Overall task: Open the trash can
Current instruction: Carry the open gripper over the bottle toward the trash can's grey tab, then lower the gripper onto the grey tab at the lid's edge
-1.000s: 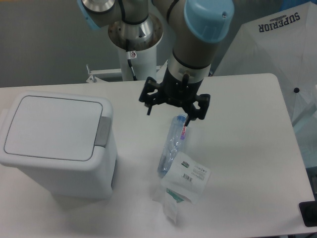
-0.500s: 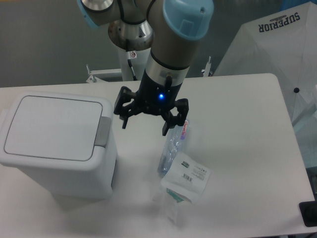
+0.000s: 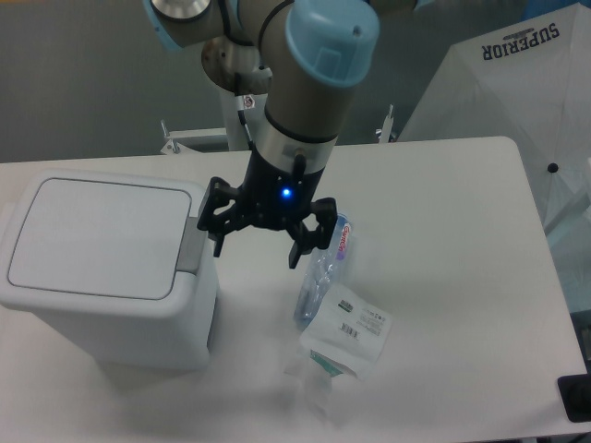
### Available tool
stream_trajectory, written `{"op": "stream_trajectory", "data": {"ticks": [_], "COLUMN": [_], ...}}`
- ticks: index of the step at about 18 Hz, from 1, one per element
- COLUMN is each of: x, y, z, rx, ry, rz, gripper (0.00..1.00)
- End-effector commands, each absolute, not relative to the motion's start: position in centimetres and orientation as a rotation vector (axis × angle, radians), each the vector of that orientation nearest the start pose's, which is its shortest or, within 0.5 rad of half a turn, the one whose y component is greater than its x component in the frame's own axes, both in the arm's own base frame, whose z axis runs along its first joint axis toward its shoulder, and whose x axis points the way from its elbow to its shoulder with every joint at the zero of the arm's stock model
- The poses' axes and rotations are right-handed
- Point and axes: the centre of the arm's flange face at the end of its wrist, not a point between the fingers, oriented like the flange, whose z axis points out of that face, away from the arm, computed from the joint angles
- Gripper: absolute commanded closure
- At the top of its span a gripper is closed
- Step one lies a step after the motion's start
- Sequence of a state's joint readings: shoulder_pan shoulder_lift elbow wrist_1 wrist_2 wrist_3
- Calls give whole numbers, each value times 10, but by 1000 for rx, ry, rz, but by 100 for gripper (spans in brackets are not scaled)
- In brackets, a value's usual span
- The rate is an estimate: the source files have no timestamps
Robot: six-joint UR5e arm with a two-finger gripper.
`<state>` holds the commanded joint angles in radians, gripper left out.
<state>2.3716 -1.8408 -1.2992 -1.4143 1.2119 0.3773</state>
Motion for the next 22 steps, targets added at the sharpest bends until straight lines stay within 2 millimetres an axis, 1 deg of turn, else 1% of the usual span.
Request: {"op": "stream_trajectory", "data": {"ticks": [2,4,5,7,15,22], "x": [-318,-309,-307,-307,-310,-311], "y": [557,554,554,554,556,554], "z": [502,487,490,496,496,490], "rx": [-2739,-2760,-2752,-2742,-2742,-2756], "ry": [-527,-529,-524,-519,-518,-521], "rz": [-292,-312,-302,-297,-291,-285], "gripper": [0,0,0,0,0,0]}}
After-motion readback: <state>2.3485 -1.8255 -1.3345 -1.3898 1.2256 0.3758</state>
